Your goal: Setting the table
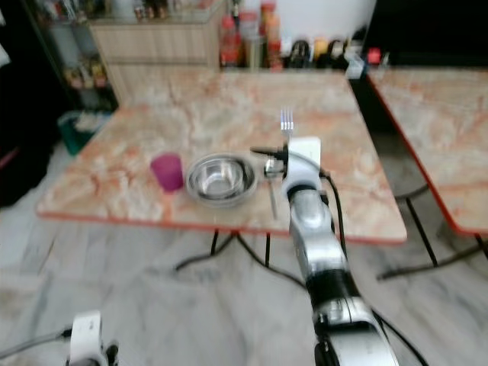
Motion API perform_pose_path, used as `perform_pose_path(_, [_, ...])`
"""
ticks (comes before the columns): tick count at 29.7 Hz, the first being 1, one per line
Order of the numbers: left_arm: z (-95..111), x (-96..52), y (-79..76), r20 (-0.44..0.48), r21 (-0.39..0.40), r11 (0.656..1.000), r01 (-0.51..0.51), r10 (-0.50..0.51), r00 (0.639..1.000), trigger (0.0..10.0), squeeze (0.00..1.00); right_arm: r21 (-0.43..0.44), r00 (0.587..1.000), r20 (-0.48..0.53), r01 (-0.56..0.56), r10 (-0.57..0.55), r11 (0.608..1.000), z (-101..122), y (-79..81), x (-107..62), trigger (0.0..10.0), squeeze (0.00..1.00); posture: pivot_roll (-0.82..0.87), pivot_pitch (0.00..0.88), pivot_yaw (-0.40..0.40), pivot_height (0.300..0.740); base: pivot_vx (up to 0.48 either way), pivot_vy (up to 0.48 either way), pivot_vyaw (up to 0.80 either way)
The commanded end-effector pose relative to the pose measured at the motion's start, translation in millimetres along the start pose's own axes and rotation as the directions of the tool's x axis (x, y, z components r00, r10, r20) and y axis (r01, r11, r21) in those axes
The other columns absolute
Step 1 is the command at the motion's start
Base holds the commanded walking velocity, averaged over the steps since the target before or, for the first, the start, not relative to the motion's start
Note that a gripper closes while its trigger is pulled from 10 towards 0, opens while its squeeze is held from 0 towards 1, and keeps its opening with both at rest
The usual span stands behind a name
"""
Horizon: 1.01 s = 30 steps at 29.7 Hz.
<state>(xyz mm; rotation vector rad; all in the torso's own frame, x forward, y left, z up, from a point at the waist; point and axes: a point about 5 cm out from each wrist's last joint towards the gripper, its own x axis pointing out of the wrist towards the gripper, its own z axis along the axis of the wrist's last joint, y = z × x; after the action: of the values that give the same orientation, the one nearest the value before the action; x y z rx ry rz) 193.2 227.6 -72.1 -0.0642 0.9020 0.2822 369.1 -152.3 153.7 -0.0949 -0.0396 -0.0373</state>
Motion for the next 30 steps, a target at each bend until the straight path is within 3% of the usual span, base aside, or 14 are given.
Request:
perform_pose_path(1, [-1, 0.1, -5.4, -0.009, -0.004, 1.0, 0.009, -0.009, 1.0, 10.0, 0.0, 0.023, 0.998, -0.039, 0.043, -0.042, 0.999, -5, -6.0, -2.0, 10.0, 0.0, 0.02, 0.0, 0.034, 0.74, 0.379, 0.0, 0.0])
perform_pose_path(10, [0, 0.2, -5.7, -0.001, -0.007, 1.0, 0.008, -0.008, 1.0, 10.0, 0.0, 0.076, 0.967, -0.223, 0.145, -0.125, 0.987, -38, -13.7, -16.9, 10.0, 0.0, 0.01, 0.0, 0.033, 0.74, 0.365, 0.0, 0.0])
perform_pose_path(15, [2, 0.4, -7.1, 0.003, -0.007, 1.0, 0.013, -0.013, 1.0, 10.0, 0.0, 0.06, 0.952, -0.3, 0.089, -0.067, 0.994, -54, -8.4, -24.7, 10.0, 0.0, 0.01, 0.0, 0.033, 0.74, 0.0, 0.0, 0.0])
perform_pose_path(30, [2, 0.4, -7.6, 0.0, -0.005, 1.0, 0.012, -0.012, 1.0, 10.0, 0.0, 0.064, 0.941, -0.335, 0.065, -0.04, 0.996, -60, -8.0, -21.4, 10.0, 0.0, 0.02, 0.0, 0.032, 0.74, 0.0, 0.0, 0.0])
